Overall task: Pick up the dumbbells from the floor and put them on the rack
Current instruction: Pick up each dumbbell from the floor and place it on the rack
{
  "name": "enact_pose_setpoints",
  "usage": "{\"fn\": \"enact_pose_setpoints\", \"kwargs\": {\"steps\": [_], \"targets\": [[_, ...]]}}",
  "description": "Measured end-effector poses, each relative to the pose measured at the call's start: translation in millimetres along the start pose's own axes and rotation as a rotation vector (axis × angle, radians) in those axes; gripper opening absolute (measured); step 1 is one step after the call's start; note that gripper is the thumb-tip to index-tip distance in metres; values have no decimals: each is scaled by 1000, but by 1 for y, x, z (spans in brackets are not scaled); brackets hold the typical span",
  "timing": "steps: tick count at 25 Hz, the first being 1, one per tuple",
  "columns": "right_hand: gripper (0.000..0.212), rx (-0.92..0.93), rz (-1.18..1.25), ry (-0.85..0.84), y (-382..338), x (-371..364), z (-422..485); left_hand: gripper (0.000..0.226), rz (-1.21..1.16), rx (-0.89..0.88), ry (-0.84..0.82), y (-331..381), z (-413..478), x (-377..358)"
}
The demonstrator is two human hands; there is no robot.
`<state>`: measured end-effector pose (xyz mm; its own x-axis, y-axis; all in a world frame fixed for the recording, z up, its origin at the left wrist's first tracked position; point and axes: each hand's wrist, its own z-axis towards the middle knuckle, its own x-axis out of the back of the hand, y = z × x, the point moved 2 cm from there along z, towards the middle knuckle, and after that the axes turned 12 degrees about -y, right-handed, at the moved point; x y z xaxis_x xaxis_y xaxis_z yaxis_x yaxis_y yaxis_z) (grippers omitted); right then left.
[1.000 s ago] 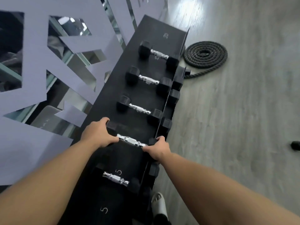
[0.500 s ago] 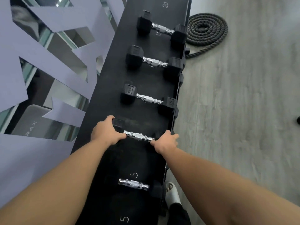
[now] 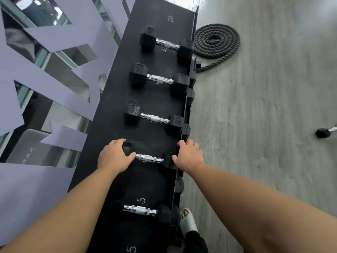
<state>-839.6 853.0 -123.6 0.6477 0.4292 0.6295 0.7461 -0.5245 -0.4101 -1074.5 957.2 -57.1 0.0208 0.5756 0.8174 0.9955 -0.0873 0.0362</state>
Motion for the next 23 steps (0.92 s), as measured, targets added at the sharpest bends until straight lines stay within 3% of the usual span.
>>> {"fn": "enact_pose_setpoints", "kwargs": {"steps": [3,6,9,17,23], "targets": [[42,94,-69,-6,22,36,-18,53,87,-135,-5,41,-30,1],[35,154,-160,-78,66,88,-44,38,66,-195,-181,93,-61,0],[32,160,-292,-147,129,142,-74,36,82,-217,-293,159,-83,8],[38,-72,-259,106,363,353,-188,33,153,-437,-246,433,-146,45],[38,-305,-140,227,517,441,-265,46,373,-666,-199,630,-170,47]]}}
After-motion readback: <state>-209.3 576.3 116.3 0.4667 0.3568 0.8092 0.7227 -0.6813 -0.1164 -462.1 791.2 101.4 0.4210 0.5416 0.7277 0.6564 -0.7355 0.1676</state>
